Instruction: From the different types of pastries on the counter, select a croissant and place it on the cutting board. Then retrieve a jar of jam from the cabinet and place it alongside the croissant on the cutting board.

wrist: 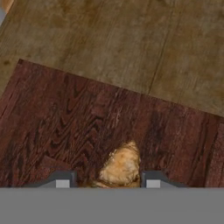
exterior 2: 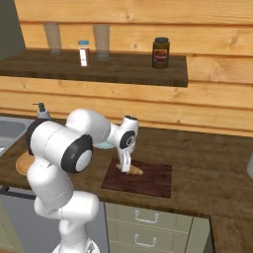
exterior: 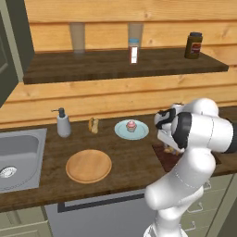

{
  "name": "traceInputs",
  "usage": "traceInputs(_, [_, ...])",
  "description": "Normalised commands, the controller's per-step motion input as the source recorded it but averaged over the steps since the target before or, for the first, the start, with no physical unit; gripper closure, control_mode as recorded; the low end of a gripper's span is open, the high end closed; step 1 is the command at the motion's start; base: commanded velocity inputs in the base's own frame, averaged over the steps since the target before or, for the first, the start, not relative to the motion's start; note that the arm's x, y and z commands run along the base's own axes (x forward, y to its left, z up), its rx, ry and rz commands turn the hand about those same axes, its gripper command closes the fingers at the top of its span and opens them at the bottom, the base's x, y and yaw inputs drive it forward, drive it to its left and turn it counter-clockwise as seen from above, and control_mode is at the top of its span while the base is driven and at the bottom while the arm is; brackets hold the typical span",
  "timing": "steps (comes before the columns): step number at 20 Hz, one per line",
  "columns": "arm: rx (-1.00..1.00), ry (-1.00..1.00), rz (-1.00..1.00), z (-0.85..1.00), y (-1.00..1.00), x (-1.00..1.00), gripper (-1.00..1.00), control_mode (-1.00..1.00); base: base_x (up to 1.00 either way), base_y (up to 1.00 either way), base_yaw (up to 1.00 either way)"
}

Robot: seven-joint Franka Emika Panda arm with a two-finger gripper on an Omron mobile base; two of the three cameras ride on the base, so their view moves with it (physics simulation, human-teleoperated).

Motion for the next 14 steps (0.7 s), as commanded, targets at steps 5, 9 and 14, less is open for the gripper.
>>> traceInputs(5, [0.00,0.00,0.00,0.00,0.00,-0.03,-1.00,-1.00,0.00,0.00,0.00])
traceInputs(9, [0.00,-0.02,0.00,0.42,0.00,-0.15,-1.00,-1.00,0.00,0.00,0.00])
traceInputs(14, [0.00,-0.12,0.00,0.71,0.08,-0.29,-1.00,-1.00,0.00,0.00,0.00])
